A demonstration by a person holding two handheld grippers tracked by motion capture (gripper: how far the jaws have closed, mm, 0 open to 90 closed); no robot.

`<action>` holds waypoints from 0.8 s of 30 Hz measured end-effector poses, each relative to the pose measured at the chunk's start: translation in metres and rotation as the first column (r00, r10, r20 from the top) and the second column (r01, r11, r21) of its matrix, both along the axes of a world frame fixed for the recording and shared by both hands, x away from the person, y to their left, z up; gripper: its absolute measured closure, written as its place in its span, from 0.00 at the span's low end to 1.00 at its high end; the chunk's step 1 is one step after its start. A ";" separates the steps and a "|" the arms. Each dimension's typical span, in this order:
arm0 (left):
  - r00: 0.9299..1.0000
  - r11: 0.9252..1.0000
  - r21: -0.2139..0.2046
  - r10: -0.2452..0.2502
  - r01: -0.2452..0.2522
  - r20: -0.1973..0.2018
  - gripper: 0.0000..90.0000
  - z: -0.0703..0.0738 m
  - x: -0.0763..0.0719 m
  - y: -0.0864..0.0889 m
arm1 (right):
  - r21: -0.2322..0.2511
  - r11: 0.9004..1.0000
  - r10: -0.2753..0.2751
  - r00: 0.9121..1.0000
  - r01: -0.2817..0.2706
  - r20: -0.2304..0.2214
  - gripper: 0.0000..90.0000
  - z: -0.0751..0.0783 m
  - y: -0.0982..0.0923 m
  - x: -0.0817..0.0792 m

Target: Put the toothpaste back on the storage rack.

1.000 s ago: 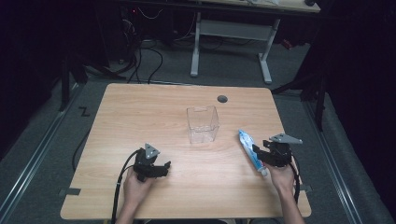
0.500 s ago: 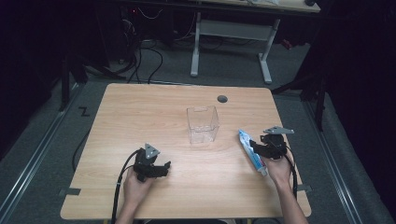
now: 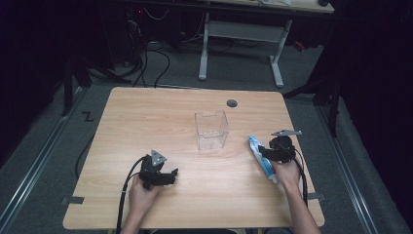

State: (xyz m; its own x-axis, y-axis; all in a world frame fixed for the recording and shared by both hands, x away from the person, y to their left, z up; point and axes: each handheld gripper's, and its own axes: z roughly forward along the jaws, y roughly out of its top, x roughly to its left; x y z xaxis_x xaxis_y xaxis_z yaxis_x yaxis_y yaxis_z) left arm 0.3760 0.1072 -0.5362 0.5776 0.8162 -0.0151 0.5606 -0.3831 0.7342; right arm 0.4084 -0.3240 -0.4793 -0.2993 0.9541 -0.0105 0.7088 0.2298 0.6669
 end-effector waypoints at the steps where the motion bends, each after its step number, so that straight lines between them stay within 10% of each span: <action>1: 1.000 1.000 0.000 0.000 0.000 0.000 0.22 0.000 0.000 0.000 | -0.006 1.000 0.005 1.000 -0.005 0.001 0.51 0.001 0.002 0.001; 24: 1.000 1.000 0.000 0.000 0.000 0.000 0.21 0.000 0.000 0.000 | -0.129 0.991 0.025 0.993 -0.039 -0.111 0.49 -0.016 0.027 0.029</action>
State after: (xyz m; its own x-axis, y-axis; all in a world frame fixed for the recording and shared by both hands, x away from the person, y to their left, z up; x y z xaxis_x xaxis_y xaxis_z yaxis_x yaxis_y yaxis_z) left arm 0.3760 0.1073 -0.5362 0.5778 0.8160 -0.0152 0.5604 -0.3832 0.7342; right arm 0.4375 -0.2966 -0.4948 -0.3357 0.9366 -0.1002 0.7667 0.3335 0.5486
